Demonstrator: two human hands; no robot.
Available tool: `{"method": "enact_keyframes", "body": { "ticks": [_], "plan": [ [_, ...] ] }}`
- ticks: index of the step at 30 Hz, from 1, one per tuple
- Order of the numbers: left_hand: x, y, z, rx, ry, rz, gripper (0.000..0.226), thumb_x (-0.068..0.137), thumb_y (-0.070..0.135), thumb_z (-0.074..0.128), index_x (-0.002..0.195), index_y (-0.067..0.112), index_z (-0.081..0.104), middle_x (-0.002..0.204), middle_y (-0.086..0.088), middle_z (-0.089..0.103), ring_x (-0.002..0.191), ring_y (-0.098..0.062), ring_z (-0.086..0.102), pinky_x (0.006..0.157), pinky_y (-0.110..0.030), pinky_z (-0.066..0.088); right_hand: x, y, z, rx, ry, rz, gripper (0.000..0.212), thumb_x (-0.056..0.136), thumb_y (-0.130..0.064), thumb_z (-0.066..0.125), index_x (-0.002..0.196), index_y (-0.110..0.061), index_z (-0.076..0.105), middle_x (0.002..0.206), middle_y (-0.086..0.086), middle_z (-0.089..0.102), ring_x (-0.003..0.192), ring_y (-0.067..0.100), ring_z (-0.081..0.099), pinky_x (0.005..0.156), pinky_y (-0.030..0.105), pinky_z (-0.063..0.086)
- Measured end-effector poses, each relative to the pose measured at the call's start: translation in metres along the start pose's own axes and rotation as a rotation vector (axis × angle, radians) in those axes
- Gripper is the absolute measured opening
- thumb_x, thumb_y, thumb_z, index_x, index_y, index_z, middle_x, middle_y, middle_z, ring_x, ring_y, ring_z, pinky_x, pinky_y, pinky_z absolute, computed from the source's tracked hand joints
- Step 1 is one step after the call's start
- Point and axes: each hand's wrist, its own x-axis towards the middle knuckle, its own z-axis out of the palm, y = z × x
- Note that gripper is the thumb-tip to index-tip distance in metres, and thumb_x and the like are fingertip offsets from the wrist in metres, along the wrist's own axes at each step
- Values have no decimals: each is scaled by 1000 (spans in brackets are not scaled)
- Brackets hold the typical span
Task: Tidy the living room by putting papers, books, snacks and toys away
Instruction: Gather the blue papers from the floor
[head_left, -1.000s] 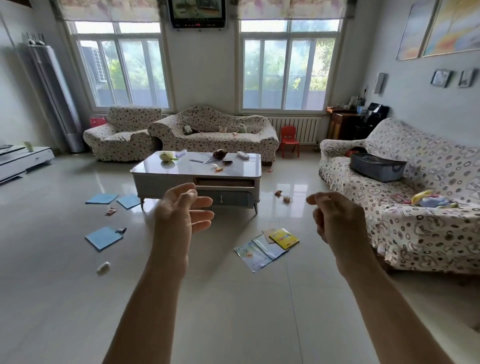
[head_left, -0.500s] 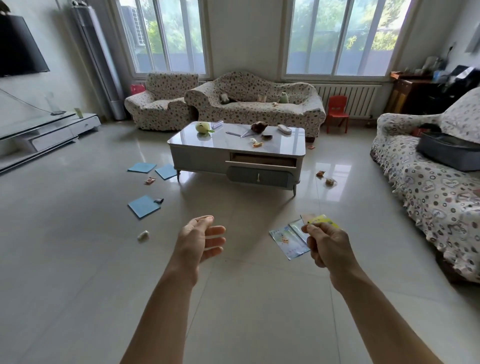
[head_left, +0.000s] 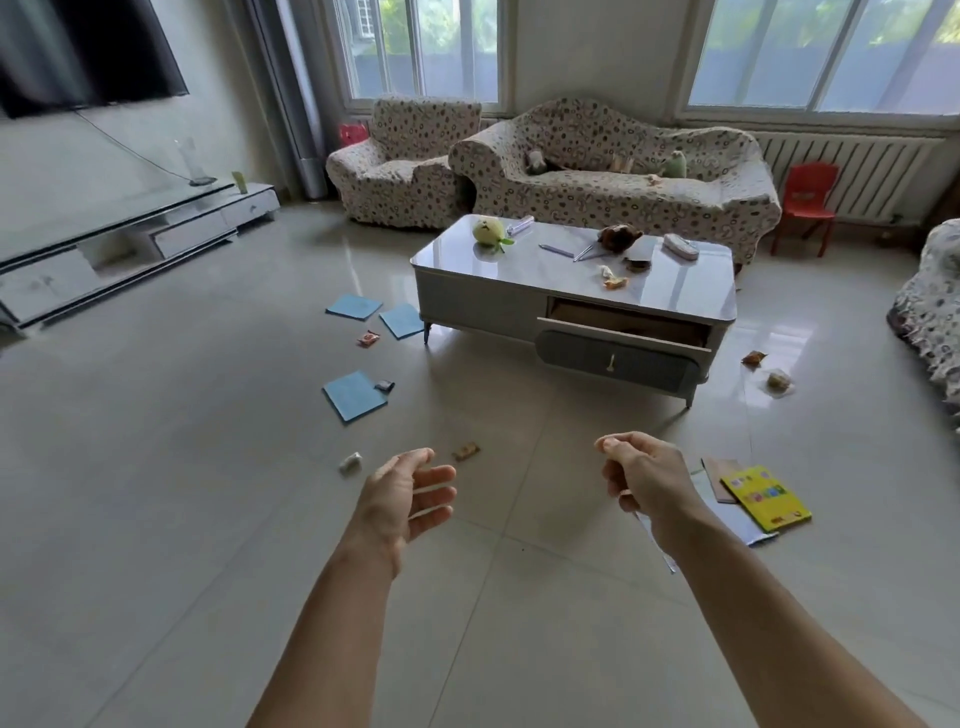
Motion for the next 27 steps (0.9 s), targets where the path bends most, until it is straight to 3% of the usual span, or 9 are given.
{"method": "enact_keyframes", "body": {
  "ticks": [7, 15, 27],
  "plan": [
    [107, 27, -12, -104, 73, -72, 16, 99, 25, 49, 99, 15, 61, 88, -7, 70, 73, -20, 64, 66, -33, 53, 108, -15, 59, -44, -90, 43, 17, 96, -13, 51, 92, -9, 67, 72, 7, 60, 55, 17, 54, 53, 26, 38],
    [247, 76, -1, -187, 185, -131, 15, 98, 24, 49, 99, 15, 60, 88, -8, 69, 72, -20, 63, 63, -32, 52, 263, -35, 128, -90, -173, 199, 17, 94, -14, 50, 90, -12, 67, 67, 3, 60, 50, 15, 51, 52, 23, 35],
    [417, 146, -62, -380, 378, -180, 16, 98, 24, 46, 90, 17, 58, 87, -7, 68, 70, -18, 61, 64, -32, 50, 433, -93, 309, -128, -423, 283, 12, 93, -11, 52, 92, -11, 64, 64, 4, 56, 45, 13, 46, 49, 20, 30]
  ]
}}
